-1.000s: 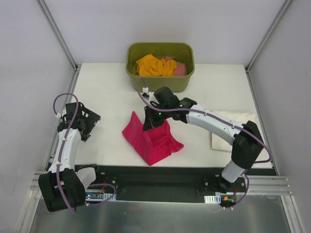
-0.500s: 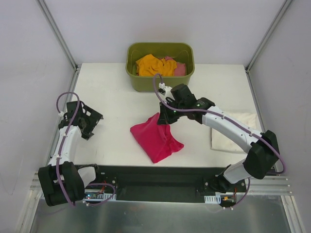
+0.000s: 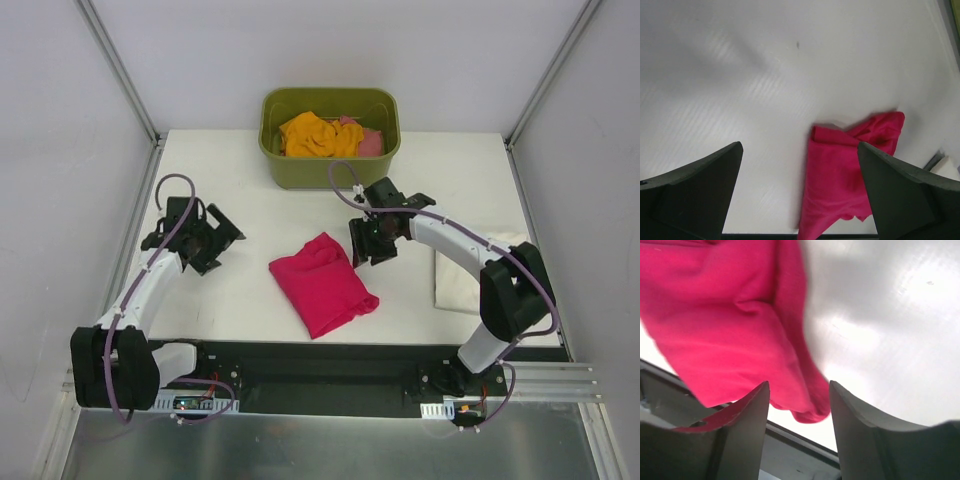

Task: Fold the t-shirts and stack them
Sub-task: Smooth out wrinkles on the folded tshirt

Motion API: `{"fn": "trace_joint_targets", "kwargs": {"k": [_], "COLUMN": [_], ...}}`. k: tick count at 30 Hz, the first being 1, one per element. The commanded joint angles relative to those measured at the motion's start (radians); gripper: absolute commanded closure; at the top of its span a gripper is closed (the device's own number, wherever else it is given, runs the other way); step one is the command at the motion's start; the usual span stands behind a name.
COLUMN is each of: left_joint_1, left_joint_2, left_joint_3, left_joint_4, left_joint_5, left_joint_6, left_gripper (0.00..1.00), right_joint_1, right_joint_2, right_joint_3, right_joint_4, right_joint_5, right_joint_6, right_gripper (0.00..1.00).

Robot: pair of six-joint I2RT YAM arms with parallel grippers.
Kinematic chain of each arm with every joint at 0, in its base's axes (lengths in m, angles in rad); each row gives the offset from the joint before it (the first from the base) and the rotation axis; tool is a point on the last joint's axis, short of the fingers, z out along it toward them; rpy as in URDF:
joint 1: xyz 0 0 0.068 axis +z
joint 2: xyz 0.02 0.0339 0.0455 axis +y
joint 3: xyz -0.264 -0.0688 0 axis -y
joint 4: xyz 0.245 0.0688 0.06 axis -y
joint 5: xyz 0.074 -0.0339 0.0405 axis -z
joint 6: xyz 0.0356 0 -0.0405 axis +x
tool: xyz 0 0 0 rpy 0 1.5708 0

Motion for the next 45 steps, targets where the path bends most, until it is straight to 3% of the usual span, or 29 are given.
{"fn": "trace_joint_targets", "kwargs": {"k": [1, 4, 8, 13, 19, 28, 32, 36, 41, 45], "left_joint_1": [-0.106, -0.167, -0.238, -0.313, -0.372, -0.511, -0.592, -0.672, -0.672, -0.624], "left_joint_2": [0.061, 0.104, 0.153, 0.228, 0.314, 0.343, 0.291, 0.143, -0.018, 0.001], "left_joint_3": [0.077, 0.089, 0.086, 0.077, 0.04, -0.098, -0.153, -0.174, -0.149, -0.04], "left_joint_4": [0.029, 0.055, 0.15, 0.251, 0.311, 0.362, 0.373, 0.37, 0.295, 0.236], "left_joint_5": [0.085, 0.168, 0.296, 0.401, 0.36, 0.326, 0.308, 0.233, 0.075, -0.027], "left_joint_6": [0.051, 0.062, 0.059, 0.022, -0.007, -0.08, -0.158, -0.18, -0.13, -0.033], "left_gripper": [0.01, 0.01, 0.01, 0.01, 0.01, 0.01, 0.01, 0.01, 0.01, 0.01], "right_joint_1": [0.006, 0.011, 0.032, 0.113, 0.129, 0.031, 0.0, -0.069, -0.078, -0.084], "right_joint_2": [-0.045, -0.113, -0.206, -0.273, -0.17, 0.003, 0.042, 0.08, -0.035, -0.159], "right_joint_3": [0.047, 0.008, -0.103, -0.255, -0.317, -0.266, -0.193, -0.086, -0.045, -0.101], "right_joint_4": [-0.086, -0.037, 0.106, 0.329, 0.402, 0.286, 0.204, 0.131, 0.092, 0.097], "right_joint_5": [0.092, -0.014, -0.246, -0.398, -0.349, -0.225, -0.125, -0.025, -0.037, -0.011], "right_joint_6": [0.0, 0.0, 0.024, 0.115, 0.184, 0.08, -0.042, -0.16, -0.218, -0.166], "right_gripper": [0.44, 0.33, 0.03, 0.03, 0.03, 0.03, 0.03, 0.03, 0.03, 0.03]}}
